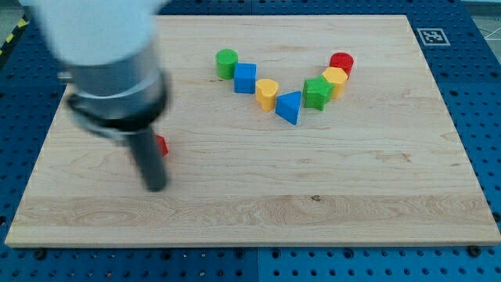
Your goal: Slide red star below the blue triangle
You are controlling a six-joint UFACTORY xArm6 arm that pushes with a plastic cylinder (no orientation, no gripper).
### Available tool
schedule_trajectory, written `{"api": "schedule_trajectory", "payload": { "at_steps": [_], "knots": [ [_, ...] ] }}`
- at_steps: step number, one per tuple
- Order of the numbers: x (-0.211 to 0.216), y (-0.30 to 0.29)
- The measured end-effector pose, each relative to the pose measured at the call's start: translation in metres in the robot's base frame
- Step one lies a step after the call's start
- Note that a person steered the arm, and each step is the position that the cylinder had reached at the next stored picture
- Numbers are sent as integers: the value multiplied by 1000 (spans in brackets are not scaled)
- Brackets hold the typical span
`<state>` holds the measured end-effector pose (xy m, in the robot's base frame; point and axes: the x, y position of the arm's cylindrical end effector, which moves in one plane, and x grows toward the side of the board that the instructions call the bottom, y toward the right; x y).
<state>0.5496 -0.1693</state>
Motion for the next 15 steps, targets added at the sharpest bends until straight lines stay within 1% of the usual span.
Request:
{"api": "schedule_trajectory", "payload": {
  "at_steps": [1,2,3,5,6,7,8,9,11,13,14,15],
  "knots": [
    [-3,-89],
    [-24,-119],
    [-42,-93],
    [-44,21],
    [-57,76],
    [-63,116],
    [-70,141],
    [-72,162],
    [-72,175],
    [-78,176],
    [-91,176],
    [-90,154]
  ]
}}
